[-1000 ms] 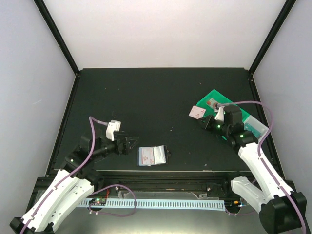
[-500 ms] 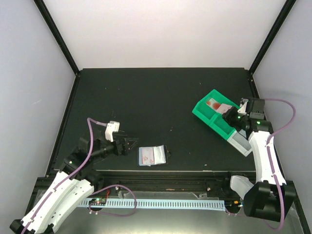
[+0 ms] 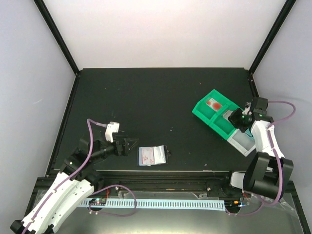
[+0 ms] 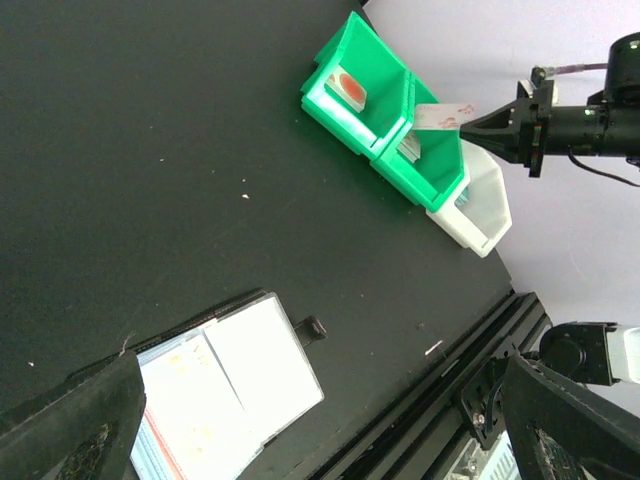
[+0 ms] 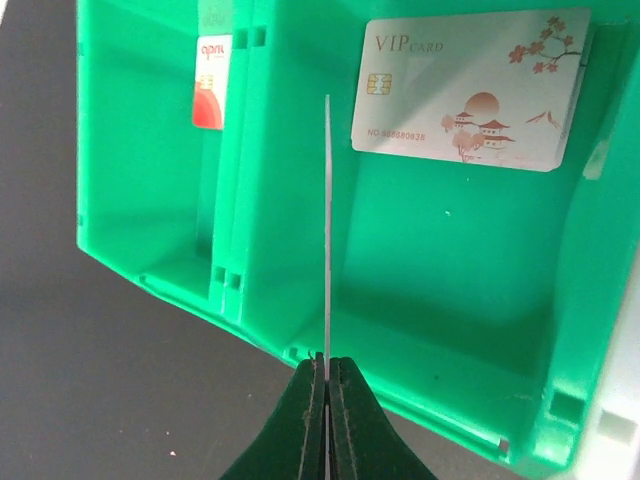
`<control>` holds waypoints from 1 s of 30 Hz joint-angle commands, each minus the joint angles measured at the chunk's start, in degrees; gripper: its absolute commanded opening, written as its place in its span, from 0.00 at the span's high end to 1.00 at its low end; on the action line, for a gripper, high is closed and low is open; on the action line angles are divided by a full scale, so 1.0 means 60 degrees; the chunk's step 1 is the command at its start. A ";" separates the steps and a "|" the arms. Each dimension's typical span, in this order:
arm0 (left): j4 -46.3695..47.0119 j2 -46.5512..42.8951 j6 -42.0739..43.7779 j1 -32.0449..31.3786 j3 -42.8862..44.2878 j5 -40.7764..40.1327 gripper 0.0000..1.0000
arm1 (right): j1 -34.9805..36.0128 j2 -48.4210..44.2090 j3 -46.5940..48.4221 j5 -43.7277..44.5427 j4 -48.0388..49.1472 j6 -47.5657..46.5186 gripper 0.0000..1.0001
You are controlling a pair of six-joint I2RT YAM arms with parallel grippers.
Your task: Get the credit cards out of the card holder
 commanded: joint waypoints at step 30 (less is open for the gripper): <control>0.0144 -0.0453 -0.0443 -0.0028 -0.0178 0.0123 0.01 | -0.0397 0.3263 0.1234 0.0213 0.1379 -0.1384 0.91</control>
